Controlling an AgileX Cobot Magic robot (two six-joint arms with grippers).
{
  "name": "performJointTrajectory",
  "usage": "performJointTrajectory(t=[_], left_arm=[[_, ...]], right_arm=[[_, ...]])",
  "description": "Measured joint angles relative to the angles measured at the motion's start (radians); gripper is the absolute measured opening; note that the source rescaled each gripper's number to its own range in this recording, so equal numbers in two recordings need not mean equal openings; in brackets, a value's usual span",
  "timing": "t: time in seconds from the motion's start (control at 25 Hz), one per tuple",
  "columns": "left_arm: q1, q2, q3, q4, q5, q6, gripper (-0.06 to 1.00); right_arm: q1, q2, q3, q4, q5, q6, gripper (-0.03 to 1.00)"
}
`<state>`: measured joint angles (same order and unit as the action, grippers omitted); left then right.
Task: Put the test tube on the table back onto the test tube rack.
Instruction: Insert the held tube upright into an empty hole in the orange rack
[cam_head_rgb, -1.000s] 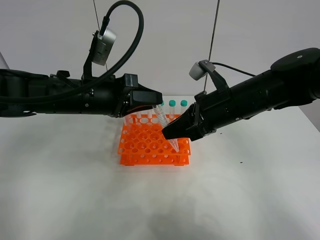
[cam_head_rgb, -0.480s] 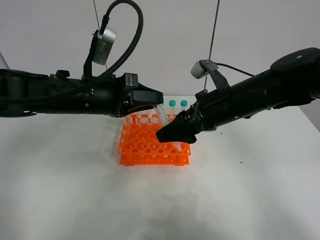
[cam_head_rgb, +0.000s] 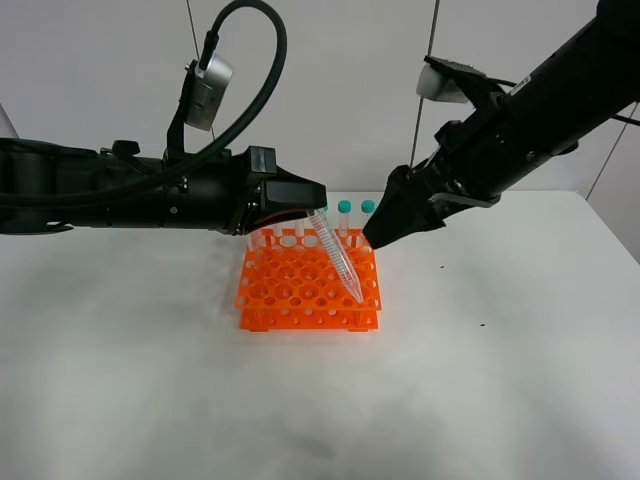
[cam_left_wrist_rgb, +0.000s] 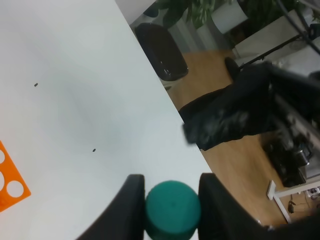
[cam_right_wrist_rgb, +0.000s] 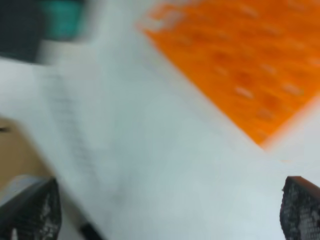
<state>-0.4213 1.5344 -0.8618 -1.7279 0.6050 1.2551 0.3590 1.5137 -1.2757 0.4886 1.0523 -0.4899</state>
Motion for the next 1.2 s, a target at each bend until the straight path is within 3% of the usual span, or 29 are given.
performJointTrajectory(t=[0.16, 0.28, 0.6, 0.8, 1.2], left_arm=[[0.000, 0.000, 0.000, 0.000, 0.000, 0.000, 0.00], [0.000, 0.000, 0.000, 0.000, 0.000, 0.000, 0.00], [0.000, 0.000, 0.000, 0.000, -0.003, 0.000, 0.00], [0.000, 0.000, 0.000, 0.000, -0.006, 0.000, 0.00], [0.000, 0.000, 0.000, 0.000, -0.007, 0.000, 0.00]], right_arm=[[0.000, 0.007, -0.003, -0.221, -0.026, 0.195, 0.96], [-0.017, 0.037, -0.003, -0.290, -0.036, 0.283, 0.96], [-0.229, 0.111, -0.003, -0.347, -0.035, 0.322, 0.96], [-0.374, 0.112, -0.004, -0.380, 0.043, 0.322, 0.96], [-0.392, 0.112, -0.004, -0.328, 0.148, 0.299, 0.94]])
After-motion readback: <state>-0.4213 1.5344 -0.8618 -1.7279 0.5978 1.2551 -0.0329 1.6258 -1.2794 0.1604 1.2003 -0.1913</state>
